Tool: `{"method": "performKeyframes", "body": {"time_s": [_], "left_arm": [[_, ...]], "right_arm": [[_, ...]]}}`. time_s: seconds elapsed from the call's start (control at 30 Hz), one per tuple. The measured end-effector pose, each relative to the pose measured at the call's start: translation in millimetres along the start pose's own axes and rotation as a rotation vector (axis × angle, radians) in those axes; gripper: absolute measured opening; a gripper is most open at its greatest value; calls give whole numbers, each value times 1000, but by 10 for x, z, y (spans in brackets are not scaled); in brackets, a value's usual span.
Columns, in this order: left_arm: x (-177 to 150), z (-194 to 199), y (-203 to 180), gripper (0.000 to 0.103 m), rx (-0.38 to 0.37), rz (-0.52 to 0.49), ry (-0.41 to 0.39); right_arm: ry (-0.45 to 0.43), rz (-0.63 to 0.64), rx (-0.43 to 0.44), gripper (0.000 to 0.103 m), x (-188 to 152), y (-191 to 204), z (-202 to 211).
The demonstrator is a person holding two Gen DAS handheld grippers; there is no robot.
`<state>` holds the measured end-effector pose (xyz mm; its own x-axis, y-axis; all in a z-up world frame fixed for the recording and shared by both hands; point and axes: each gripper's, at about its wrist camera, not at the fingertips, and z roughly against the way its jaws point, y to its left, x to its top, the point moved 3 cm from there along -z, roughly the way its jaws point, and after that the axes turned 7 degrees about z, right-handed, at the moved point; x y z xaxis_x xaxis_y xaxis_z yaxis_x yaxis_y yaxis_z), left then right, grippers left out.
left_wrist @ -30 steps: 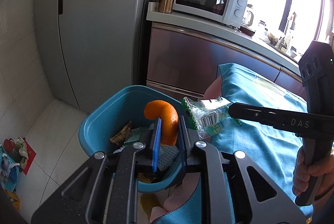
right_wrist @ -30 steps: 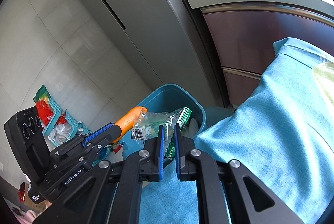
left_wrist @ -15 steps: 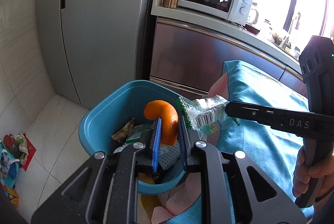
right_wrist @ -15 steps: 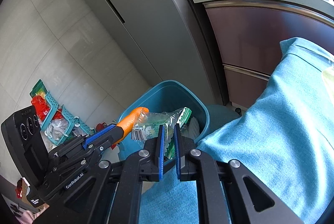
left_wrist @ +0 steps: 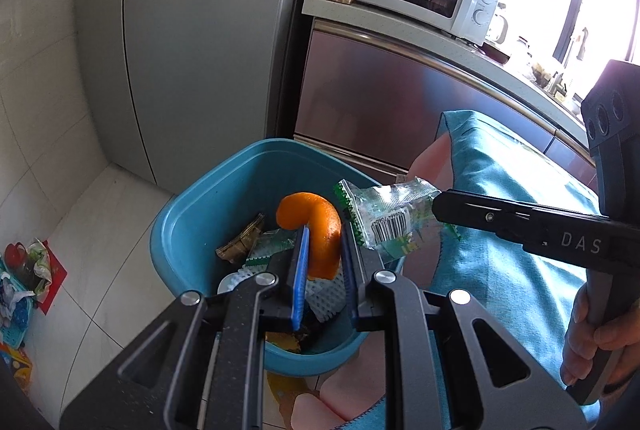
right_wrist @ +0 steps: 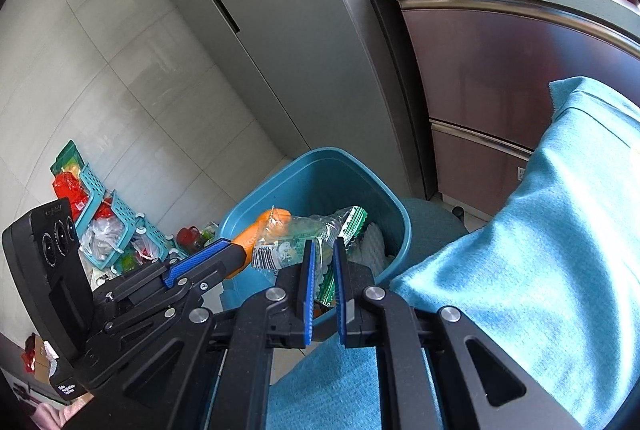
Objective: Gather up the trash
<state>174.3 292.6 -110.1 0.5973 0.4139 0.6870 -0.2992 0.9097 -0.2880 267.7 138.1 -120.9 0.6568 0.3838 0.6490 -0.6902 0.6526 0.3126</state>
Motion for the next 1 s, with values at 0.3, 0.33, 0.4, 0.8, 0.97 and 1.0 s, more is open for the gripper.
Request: {"method": "performKeyframes", "body": {"time_s": [0.3,0.33,0.4,0.8,0.97,1.0], "left_arm": [[-38,-112,33,16,15,8,22],[-43,-120,36,16,16,10,24],[-46,-143,46,16,21,12,28],[-56,-309,94,17,24,28,60],[-81,-391,126,23,0,49,87],[-92,-398,135,24,-2,55,91]], "right_arm": [[28,15,-17,8,8,39,-131],[30,17,-19,8,7,41,-143],[37,20,-21,8,8,42,-173],[76,31,-44,15,22,91,-328],[90,23,-45,19,35,94,-388],[88,23,-45,20,27,92,-383]]}}
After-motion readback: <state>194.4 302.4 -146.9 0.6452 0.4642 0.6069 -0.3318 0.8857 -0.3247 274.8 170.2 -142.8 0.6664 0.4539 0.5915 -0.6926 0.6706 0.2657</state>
